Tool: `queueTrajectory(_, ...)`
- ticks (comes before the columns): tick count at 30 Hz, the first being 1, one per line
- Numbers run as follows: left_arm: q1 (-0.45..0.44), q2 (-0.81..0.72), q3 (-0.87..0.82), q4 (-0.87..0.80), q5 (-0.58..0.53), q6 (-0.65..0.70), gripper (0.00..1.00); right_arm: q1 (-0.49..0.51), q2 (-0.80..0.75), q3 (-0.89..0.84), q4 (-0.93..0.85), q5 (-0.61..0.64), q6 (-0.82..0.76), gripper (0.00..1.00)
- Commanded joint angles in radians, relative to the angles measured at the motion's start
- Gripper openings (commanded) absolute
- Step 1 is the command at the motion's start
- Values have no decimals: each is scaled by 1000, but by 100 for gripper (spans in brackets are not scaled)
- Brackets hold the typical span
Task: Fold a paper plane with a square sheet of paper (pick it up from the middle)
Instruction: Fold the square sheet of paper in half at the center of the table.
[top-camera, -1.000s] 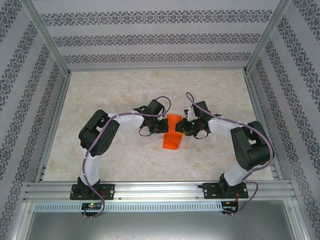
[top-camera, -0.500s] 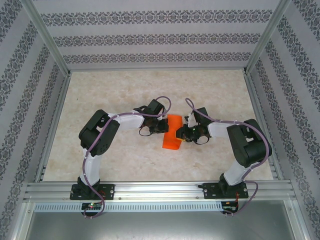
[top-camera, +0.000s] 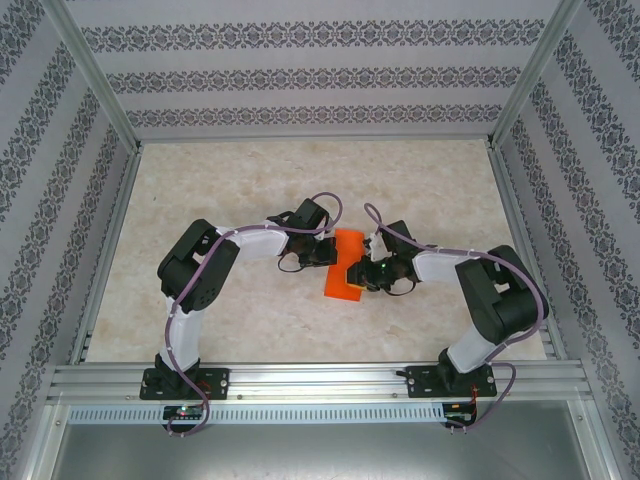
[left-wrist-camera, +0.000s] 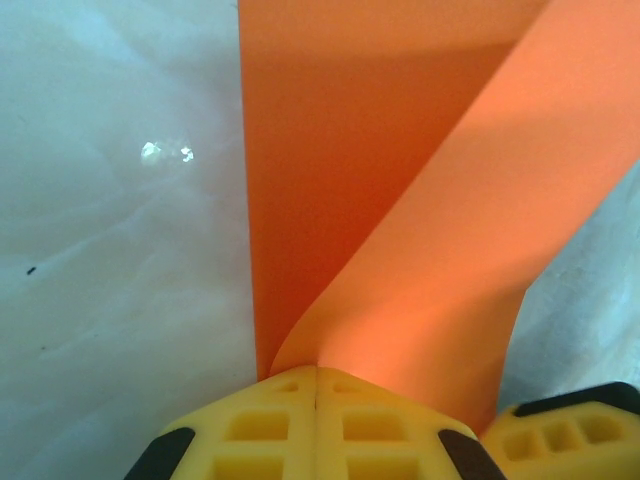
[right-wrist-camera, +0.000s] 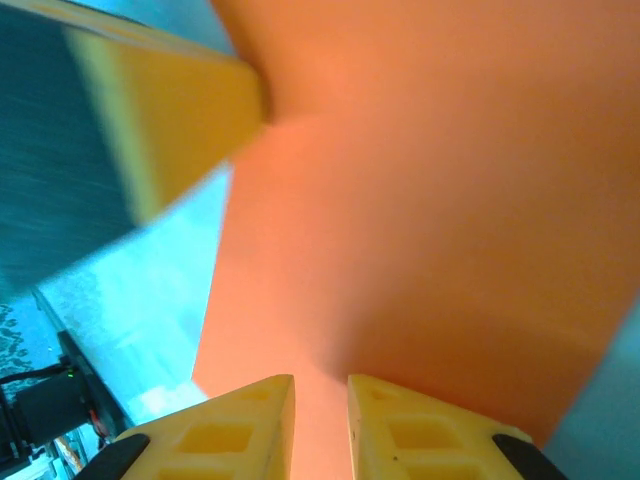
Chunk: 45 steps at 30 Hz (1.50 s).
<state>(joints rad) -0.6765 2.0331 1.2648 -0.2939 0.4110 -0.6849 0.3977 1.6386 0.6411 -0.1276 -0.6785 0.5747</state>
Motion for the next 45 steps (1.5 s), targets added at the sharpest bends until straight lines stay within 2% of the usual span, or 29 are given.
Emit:
queueTrajectory(1, -16, 33, 1, -78, -31, 25, 0, -1, 35, -32, 20, 27, -7, 21)
queueTrajectory(4, -16, 34, 3, -81, -31, 29, 0, -4, 27, -30, 16, 16, -6, 21)
queueTrajectory(12, -16, 32, 2, -82, -31, 28, 0, 1, -145, -43, 5, -28, 17, 22)
queueTrajectory(17, -15, 33, 8, -85, -30, 26, 0, 12, -85, -81, 56, -54, 26, 22)
queueTrajectory(23, -15, 32, 7, -88, -31, 30, 0, 20, 18, -121, 92, -23, 17, 22)
queueTrajectory(33, -16, 32, 7, -91, -31, 32, 0, 45, -160, -67, -31, -8, 13, 22)
queueTrajectory(41, -16, 32, 7, -91, -30, 32, 0, 50, -83, -127, 14, 9, 16, 22)
queueTrajectory(45, -17, 32, 4, -89, -30, 32, 0, 50, -64, -119, -27, 31, -6, 22)
